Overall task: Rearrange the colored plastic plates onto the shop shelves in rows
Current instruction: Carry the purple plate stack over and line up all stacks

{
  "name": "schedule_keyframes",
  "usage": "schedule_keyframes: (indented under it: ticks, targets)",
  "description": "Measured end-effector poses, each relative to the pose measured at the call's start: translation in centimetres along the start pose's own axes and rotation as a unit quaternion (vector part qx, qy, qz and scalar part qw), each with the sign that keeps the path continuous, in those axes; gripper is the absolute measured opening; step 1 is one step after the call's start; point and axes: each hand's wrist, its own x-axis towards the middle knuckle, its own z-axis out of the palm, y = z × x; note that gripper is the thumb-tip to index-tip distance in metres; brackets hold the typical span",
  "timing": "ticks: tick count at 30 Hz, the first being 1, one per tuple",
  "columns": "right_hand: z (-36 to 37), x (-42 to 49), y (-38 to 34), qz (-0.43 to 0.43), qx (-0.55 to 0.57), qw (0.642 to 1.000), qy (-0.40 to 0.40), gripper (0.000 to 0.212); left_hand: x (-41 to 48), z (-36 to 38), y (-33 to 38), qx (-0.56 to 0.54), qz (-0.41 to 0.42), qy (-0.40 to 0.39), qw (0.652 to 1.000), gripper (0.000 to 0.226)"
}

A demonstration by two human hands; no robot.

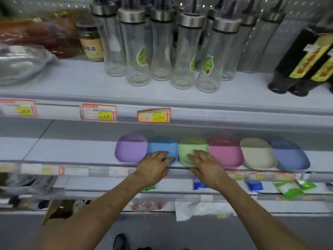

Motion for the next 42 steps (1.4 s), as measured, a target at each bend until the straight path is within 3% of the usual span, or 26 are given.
schedule_keyframes:
  ticks: [8,16,19,24,27,31,35,39,42]
  targets:
    - [-0.3,-0.2,0.1,-0.033,-0.034,0.998,-0.041,0.065,-0.4,0.5,1.8,0.08,-0.063,-0.087,0.991,0.071]
    - [-0.6,-0.3,0.4,-0.053,-0.022,0.997,-0.046,0.066,0.3,0.0,1.8,0.073,-0.07,-0.121,0.987,0.073]
    - [-1.1,-0.7,1.3,-0.061,0.067,0.995,-0.033,0.061,1.1,-1.0,2.3,0.036,-0.078,-0.065,0.994,0.066]
    - [-2.9,-2.7,5.4,-0.013,0.171,0.983,0.071,0.051,4.3,-1.7,5.3,-0.032,-0.047,0.028,0.998,0.059]
    - [-3.0,-3.7,8.7,0.034,0.139,0.988,0.063,0.05,6.3,-1.3,7.7,-0.046,-0.011,0.021,0.999,0.057]
    - [-2.1,-4.5,10.7,0.058,0.084,0.995,0.015,0.077,7.4,0.3,10.0,-0.041,-0.014,-0.015,0.999,0.057]
    - [-0.9,-5.1,10.7,0.038,0.018,0.999,0.006,0.059,6.9,1.6,11.1,0.012,-0.023,-0.03,0.999,0.068]
    - [-0.7,-5.7,10.4,0.02,0.002,1.0,0.01,0.071,6.2,1.8,11.4,0.008,-0.03,-0.019,0.999,0.075]
    - [-0.9,-5.7,10.4,0.013,-0.003,1.0,0.009,0.055,5.9,1.7,11.5,0.008,-0.029,-0.011,0.999,0.075]
